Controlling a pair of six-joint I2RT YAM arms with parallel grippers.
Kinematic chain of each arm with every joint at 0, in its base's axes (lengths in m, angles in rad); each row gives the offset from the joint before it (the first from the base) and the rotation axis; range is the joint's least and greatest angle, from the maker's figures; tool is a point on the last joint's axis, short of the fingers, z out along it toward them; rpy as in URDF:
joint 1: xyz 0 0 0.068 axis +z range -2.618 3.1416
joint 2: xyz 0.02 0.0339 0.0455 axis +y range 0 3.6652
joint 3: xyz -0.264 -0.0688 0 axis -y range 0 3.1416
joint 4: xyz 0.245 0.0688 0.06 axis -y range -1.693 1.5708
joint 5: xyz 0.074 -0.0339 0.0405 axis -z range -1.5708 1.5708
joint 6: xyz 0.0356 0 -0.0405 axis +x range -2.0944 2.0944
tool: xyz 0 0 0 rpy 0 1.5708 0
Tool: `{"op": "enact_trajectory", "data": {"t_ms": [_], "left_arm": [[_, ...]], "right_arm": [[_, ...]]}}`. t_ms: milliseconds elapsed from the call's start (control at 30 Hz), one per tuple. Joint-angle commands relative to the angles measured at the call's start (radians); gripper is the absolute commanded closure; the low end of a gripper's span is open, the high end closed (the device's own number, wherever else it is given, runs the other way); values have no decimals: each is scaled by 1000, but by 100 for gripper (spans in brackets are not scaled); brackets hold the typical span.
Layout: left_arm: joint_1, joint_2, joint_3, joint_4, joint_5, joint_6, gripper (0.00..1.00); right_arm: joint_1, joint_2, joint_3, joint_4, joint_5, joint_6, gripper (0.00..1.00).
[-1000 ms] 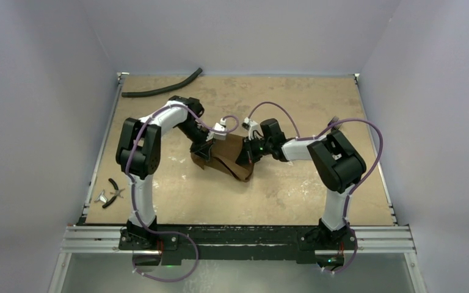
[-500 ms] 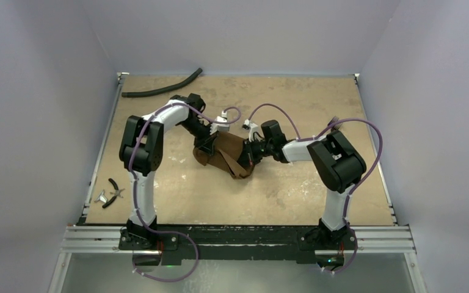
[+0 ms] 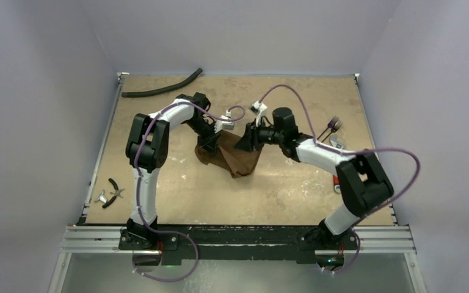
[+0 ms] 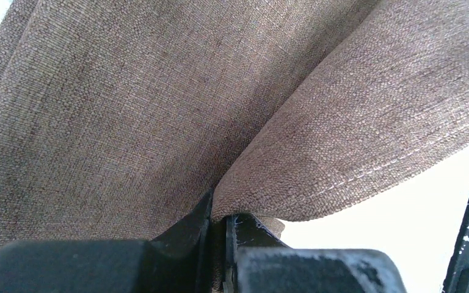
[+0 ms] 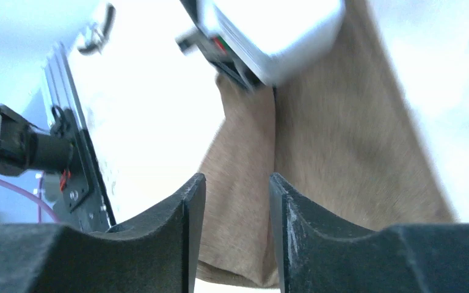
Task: Fold the napkin into a case and place the utensils inside
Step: Smooth out the 2/3-rectangle-folded napkin at the center of the board.
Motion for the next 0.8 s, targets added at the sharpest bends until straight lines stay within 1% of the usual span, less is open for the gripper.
{"op": "enact_trajectory", "data": {"t_ms": [0, 67, 167, 267, 300, 333, 367, 467, 567, 667, 767], "left_arm": [[-5, 33, 35, -25, -14, 27, 100], [-5, 39, 42, -35, -8, 32, 100], [-6, 48, 48, -49, -6, 43, 100], [-5, 51, 52, -61, -8, 50, 100], [-6, 53, 54, -64, -9, 51, 100], [-6, 53, 56, -65, -8, 51, 100], [-6, 54, 61, -69, -7, 52, 100], [-6, 57, 65, -79, -5, 53, 100], [-5, 62, 67, -88, -4, 55, 100], [-5, 62, 68, -92, -6, 59, 100], [-5, 62, 72, -92, -7, 59, 100]], "right_arm": [[-13, -179, -57, 153, 6, -91, 51], [-13, -248, -122, 201, -1, -159, 43], [-4, -325, -200, 203, -27, -243, 31], [11, -365, -221, 144, 0, -301, 24], [16, -363, -213, 112, 4, -330, 19], [31, -358, -201, 76, 12, -354, 10], [54, -352, -184, 40, 34, -382, 7], [158, -337, -175, -29, 187, -458, 6], [218, -334, -184, -23, 286, -498, 6], [240, -324, -171, -50, 314, -547, 6], [264, -276, -134, -98, 331, -604, 6]]}}
